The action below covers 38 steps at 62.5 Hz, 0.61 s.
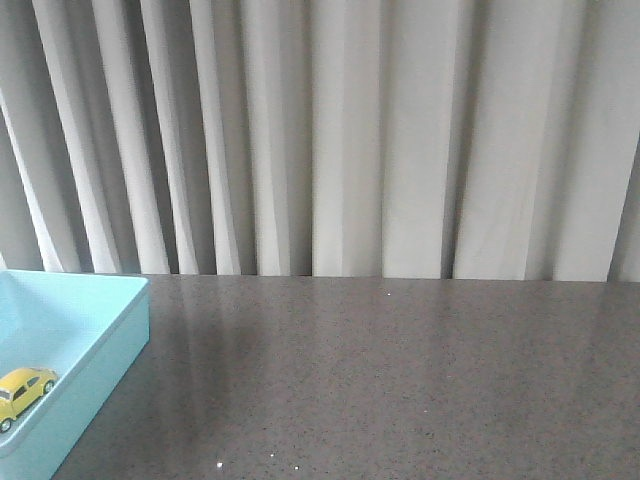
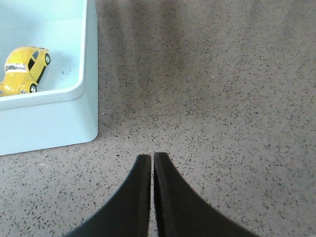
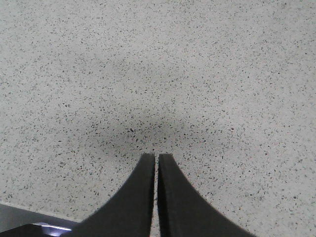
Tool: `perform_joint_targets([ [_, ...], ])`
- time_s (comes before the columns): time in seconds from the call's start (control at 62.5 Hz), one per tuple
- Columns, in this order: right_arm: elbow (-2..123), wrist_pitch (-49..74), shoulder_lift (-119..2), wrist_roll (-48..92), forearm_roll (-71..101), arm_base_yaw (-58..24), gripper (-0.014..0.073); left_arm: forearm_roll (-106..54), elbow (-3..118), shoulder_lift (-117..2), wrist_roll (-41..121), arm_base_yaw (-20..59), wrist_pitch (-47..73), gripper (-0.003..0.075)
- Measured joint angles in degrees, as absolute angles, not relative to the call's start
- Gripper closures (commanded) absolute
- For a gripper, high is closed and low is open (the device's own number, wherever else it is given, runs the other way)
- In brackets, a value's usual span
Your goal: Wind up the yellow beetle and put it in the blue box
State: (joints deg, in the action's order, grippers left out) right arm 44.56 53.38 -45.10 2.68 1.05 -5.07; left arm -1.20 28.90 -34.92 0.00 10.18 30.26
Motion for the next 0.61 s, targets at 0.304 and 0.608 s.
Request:
perform_joint_targets([
  [0.304,44.6,53.4,-45.1,2.7,1.0,-5.1,0.0601,-1.3,28.9,-34.9,0.0,10.2,30.2,0.0727],
  [0.608,44.6,53.4,-45.1,2.7,1.1,-5.1,0.0601,-1.1,27.1,-33.0,0.0,10.2,29.1,0.0727],
])
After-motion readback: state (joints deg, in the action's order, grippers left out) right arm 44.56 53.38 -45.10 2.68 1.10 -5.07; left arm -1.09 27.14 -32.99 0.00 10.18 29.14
